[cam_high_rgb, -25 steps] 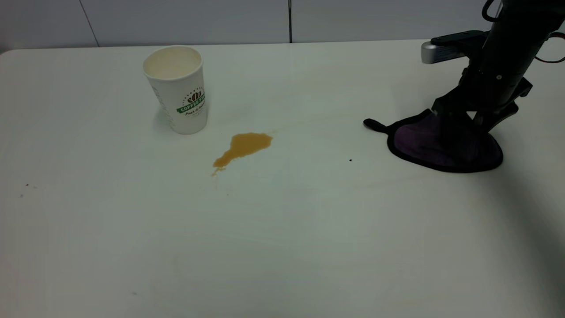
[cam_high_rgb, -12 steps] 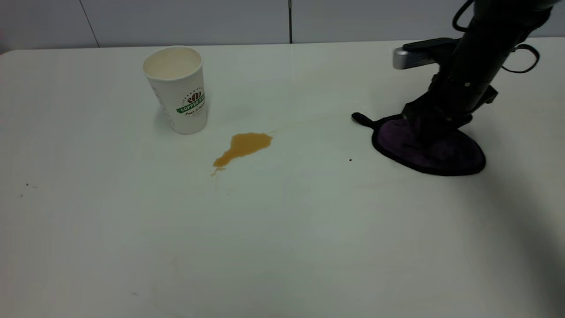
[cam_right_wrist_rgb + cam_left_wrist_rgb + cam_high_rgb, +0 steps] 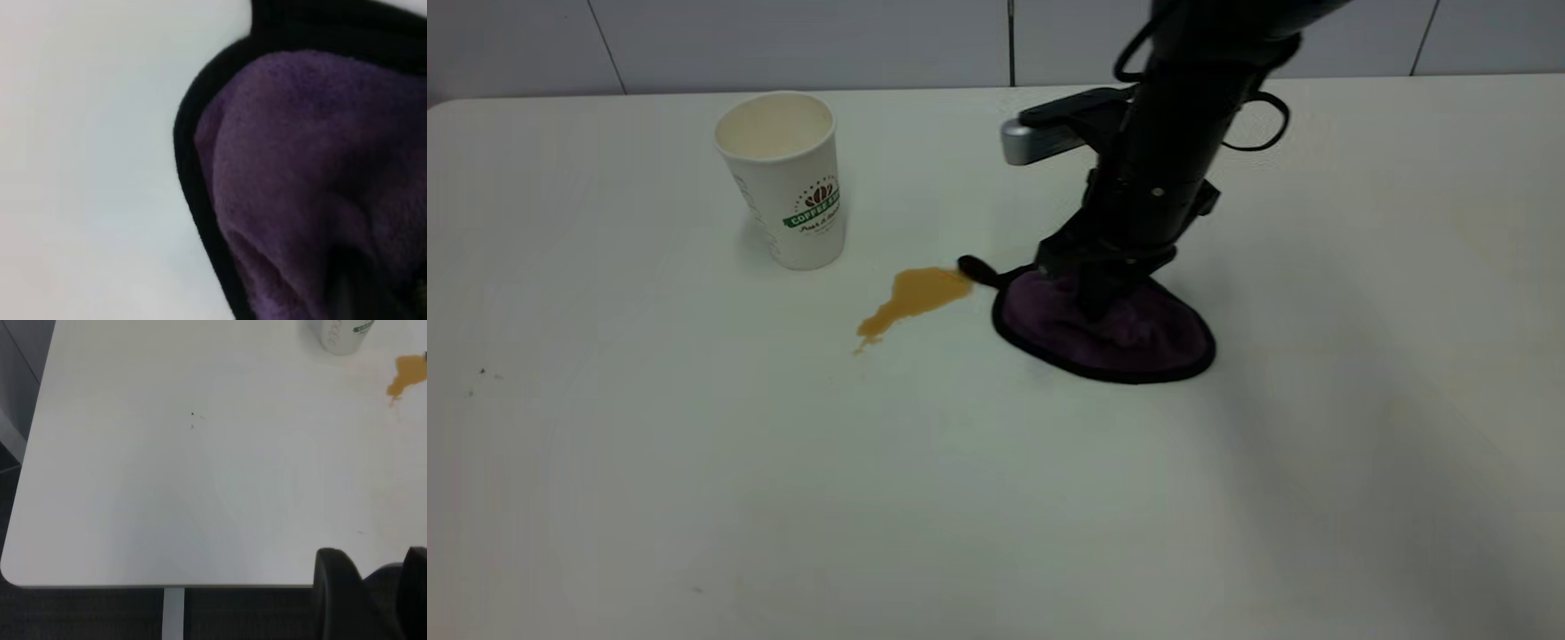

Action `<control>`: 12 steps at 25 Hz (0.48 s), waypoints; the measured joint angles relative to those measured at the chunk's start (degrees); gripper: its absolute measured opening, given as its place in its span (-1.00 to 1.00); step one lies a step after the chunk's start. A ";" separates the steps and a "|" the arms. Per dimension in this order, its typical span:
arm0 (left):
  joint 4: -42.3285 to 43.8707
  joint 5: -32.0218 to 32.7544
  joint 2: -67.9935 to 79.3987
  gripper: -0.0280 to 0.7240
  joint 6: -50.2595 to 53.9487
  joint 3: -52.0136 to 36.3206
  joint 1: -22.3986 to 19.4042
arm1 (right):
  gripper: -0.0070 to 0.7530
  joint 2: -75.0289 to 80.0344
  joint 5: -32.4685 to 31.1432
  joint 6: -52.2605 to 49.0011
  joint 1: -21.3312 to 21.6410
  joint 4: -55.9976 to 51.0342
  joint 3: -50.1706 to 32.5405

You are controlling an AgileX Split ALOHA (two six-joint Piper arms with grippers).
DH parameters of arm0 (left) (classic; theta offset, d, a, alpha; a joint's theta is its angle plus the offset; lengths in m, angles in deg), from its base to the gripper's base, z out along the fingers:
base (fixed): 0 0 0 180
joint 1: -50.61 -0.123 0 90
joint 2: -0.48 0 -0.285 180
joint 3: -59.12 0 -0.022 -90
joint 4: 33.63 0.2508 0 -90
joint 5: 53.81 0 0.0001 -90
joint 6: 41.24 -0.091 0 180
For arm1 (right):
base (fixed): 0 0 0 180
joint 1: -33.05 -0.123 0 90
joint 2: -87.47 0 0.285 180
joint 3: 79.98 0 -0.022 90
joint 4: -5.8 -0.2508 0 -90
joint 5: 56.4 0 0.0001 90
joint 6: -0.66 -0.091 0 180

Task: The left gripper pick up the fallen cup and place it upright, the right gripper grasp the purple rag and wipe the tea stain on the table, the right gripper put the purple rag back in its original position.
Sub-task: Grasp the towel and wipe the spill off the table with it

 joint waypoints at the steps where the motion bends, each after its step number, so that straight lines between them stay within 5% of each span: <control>1: 0.00 0.00 0.00 -0.25 0.00 0.00 0.00 | -0.78 0.00 -0.01 -0.77 -1.10 0.00 1.11; 12: 0.00 0.00 0.00 -0.25 0.00 0.00 0.00 | -0.78 10.96 -6.48 -7.67 -2.76 1.90 19.87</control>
